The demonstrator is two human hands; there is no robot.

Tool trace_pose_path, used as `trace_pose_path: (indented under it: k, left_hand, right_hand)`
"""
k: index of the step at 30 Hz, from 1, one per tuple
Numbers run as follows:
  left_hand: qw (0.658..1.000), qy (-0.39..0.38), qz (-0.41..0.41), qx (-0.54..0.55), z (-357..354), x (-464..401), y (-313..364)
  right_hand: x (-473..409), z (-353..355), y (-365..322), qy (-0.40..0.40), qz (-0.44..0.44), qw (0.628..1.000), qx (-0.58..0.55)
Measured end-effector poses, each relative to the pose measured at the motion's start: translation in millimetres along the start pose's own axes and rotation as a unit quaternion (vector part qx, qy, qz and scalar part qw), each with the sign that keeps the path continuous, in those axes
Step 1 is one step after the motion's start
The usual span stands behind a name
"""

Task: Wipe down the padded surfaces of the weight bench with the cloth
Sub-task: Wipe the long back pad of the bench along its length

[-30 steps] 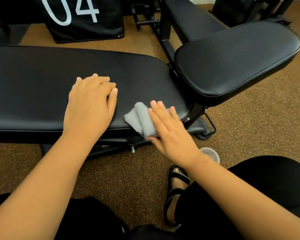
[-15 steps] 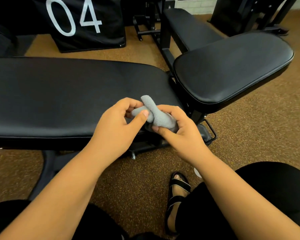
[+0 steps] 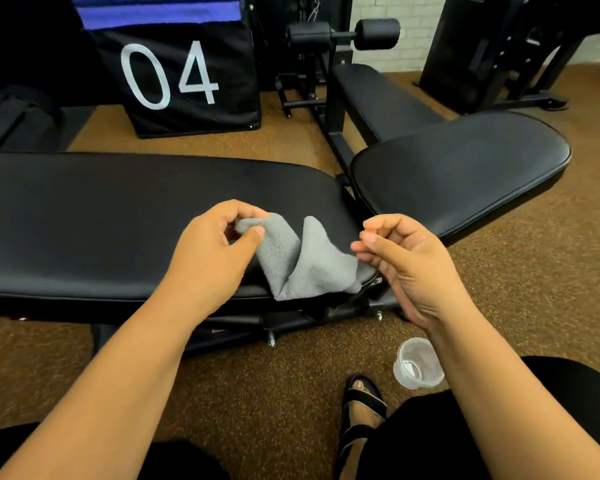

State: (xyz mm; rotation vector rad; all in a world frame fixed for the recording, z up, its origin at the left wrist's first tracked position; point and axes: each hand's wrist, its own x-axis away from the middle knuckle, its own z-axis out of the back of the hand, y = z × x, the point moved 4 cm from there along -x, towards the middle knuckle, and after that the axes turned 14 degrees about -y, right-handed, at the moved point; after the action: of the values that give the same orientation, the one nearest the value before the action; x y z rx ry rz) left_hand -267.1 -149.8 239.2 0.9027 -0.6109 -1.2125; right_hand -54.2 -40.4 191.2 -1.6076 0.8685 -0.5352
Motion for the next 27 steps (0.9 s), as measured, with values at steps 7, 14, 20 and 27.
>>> trace_pose_path:
  k: [7, 14, 20, 27]
  left_hand:
    - [0.993, -0.074, -0.086, 0.026, 0.7, -2.8, 23.4]
    - [0.971, -0.088, -0.192, 0.112, 19.0, -10.4, 47.6]
    - [0.944, -0.101, -0.190, 0.249, 24.3, -16.3, 45.7]
    - [0.930, -0.108, -0.155, 0.315, 10.7, -19.0, 47.2]
  right_hand:
    - [-13.5, -38.3, -20.4, -0.117, -0.008, 0.961, 0.249]
    - [-23.2, -54.3, -51.1, -0.155, 0.029, 0.968, 0.198]
    - [-24.3, -58.4, -65.8, -0.170, 0.024, 0.985, 0.030]
    - [-26.3, -63.1, -56.5, -0.159, -0.050, 0.982, -0.091]
